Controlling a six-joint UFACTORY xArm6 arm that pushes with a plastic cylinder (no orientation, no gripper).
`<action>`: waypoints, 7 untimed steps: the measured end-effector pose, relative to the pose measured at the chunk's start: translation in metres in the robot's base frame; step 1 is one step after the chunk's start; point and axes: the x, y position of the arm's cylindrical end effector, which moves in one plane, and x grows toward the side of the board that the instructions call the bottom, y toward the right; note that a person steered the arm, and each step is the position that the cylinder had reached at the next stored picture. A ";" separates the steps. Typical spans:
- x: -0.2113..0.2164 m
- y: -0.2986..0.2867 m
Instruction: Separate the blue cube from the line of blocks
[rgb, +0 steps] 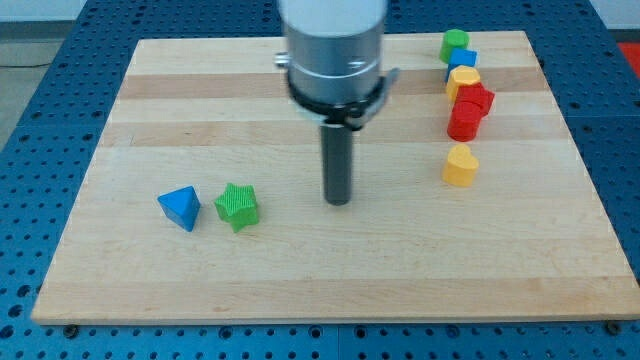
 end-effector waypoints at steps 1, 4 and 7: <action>0.009 0.047; -0.069 0.233; -0.211 0.229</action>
